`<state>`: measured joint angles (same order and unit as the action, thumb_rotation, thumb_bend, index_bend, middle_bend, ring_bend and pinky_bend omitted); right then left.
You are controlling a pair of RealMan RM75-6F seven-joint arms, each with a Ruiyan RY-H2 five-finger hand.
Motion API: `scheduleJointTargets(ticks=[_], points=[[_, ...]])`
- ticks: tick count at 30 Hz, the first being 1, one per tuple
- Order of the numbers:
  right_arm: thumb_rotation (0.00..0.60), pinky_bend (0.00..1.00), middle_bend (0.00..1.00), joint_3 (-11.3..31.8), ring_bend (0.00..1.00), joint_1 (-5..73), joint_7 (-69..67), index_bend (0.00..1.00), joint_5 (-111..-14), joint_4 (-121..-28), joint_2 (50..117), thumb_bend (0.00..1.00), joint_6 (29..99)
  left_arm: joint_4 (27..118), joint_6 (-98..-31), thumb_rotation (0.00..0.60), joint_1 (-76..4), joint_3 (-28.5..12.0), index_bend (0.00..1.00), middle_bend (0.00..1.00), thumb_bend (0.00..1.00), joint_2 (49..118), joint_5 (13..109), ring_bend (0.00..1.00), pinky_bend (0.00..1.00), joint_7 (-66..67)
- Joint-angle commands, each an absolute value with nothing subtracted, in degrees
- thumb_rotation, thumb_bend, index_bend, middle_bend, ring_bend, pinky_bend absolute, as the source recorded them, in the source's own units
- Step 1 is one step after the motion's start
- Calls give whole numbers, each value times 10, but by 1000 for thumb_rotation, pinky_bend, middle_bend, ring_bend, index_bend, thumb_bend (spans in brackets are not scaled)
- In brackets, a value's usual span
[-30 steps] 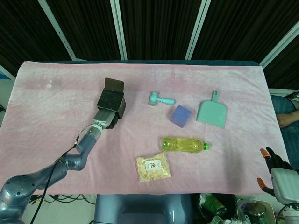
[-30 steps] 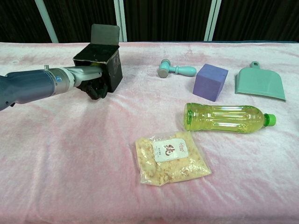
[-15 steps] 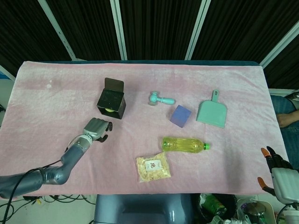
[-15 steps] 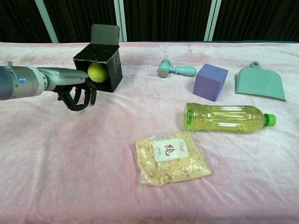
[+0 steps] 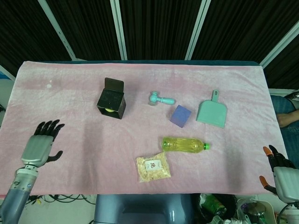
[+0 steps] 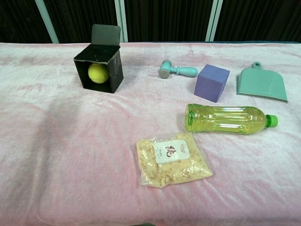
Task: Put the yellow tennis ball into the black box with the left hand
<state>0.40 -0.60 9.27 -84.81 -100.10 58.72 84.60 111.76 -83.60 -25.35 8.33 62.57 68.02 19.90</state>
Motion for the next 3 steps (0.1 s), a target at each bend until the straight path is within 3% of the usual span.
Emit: scheduleJointTargets(ticks=[1, 3], points=[[600, 245, 42, 4, 150, -6, 93, 24, -849, -1001, 588, 216, 846, 1064, -959, 600, -134, 137, 106, 25, 255, 587, 792, 0, 0, 79], [600, 245, 42, 4, 150, -7, 94, 24, -849, -1002, 588, 216, 848, 1047, -973, 600, -118, 134, 106, 21, 254, 590, 804, 0, 0, 55]])
